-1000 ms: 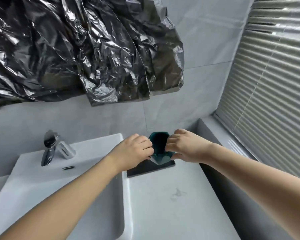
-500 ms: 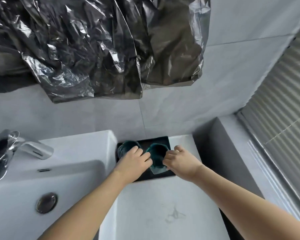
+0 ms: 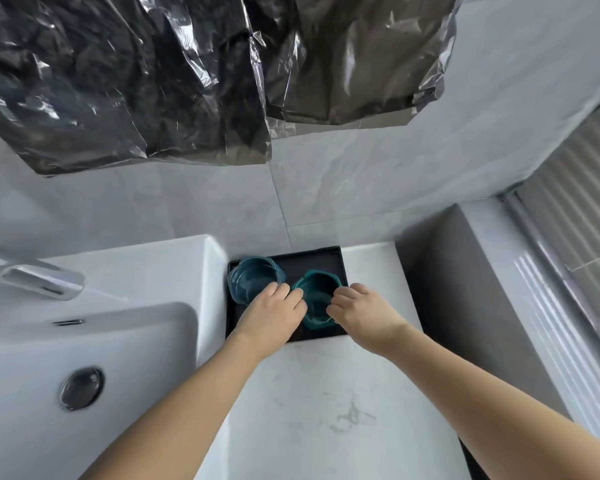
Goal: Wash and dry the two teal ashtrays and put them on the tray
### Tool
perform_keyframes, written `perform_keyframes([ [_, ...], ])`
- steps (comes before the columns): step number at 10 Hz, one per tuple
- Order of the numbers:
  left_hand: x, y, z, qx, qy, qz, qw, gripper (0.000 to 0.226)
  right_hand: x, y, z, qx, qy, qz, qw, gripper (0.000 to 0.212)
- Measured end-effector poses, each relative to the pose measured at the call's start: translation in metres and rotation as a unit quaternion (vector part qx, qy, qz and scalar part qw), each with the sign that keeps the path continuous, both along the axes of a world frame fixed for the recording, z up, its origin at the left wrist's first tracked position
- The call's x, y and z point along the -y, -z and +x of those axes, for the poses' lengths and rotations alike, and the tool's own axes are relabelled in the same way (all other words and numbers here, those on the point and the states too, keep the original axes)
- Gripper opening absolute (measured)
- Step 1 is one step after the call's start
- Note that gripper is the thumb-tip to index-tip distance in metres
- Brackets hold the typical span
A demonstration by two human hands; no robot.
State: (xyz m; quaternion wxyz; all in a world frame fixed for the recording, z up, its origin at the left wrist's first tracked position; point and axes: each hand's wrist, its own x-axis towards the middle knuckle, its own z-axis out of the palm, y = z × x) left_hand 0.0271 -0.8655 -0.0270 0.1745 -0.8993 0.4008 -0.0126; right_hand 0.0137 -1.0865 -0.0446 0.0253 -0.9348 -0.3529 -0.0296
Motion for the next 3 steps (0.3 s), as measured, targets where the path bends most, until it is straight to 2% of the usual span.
perform_keyframes([
  [1, -0.005, 0.004, -0.004, 0.007, -0.051, -0.053, 0.997, 0.047, 0.000, -0.004, -0.012, -0.027, 0.068, 0.057, 0.996, 0.037],
  [2, -0.011, -0.006, -0.017, -0.020, -0.151, -0.121, 0.981, 0.054, -0.006, -0.027, -0.031, -0.087, 0.156, 0.109, 0.978, 0.049],
  [3, -0.015, -0.008, -0.030, 0.001, -0.217, -0.192, 0.957, 0.050, -0.019, -0.042, -0.050, -0.135, 0.235, 0.193, 0.943, 0.054],
])
